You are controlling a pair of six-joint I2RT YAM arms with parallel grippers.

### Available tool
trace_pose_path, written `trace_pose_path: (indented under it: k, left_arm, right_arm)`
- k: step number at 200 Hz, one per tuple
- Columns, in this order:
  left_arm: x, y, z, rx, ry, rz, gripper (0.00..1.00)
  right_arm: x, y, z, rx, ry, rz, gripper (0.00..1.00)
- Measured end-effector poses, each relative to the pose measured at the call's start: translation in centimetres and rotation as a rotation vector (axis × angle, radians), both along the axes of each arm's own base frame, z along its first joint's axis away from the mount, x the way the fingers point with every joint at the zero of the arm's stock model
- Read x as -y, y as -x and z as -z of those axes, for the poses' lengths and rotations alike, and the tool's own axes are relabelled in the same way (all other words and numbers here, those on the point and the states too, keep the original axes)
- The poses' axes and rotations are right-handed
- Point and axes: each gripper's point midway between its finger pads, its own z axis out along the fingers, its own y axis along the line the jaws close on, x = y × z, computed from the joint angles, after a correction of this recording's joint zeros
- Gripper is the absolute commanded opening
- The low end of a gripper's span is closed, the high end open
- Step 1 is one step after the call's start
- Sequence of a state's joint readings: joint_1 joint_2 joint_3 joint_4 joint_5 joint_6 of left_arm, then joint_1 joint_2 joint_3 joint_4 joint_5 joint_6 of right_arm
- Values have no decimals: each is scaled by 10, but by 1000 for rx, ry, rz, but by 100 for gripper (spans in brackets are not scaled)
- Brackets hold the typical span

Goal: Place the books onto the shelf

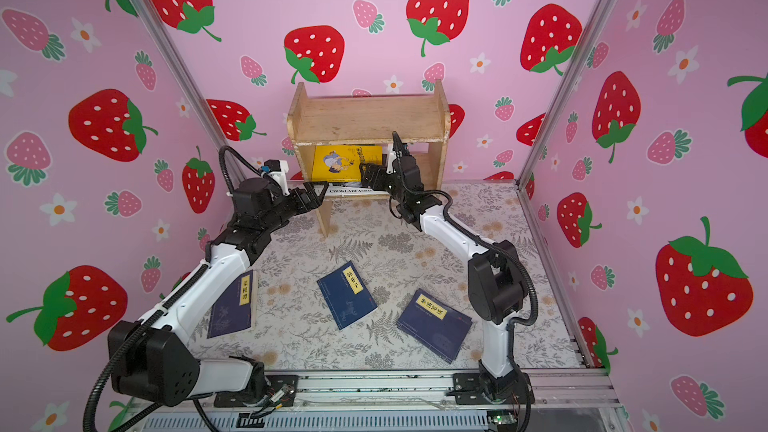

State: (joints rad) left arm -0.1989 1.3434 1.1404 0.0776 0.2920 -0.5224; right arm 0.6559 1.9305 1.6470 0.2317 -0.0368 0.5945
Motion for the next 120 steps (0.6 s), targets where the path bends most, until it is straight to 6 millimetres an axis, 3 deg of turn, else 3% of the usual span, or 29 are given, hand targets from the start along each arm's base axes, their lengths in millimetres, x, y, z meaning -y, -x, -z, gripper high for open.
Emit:
trace_pose_path:
  k: [17, 48, 74, 102, 120]
  left_arm:
    - [-1, 4, -4, 11, -1, 0, 100]
    - [-3, 5, 2, -9, -21, -6, 99]
    - [-2, 4, 9, -25, -36, -3, 98]
    - [-3, 4, 14, -41, -45, -2, 98]
    - [-3, 4, 14, -41, -49, -5, 99]
  right_arm:
    - [2, 8, 2, 30, 14, -13, 95]
    - [8, 41, 7, 92, 61, -75, 92]
    - [17, 60, 12, 169, 138, -98, 75]
    - [26, 65, 15, 240, 221, -83, 65]
    - [28, 63, 14, 273, 259, -69, 64]
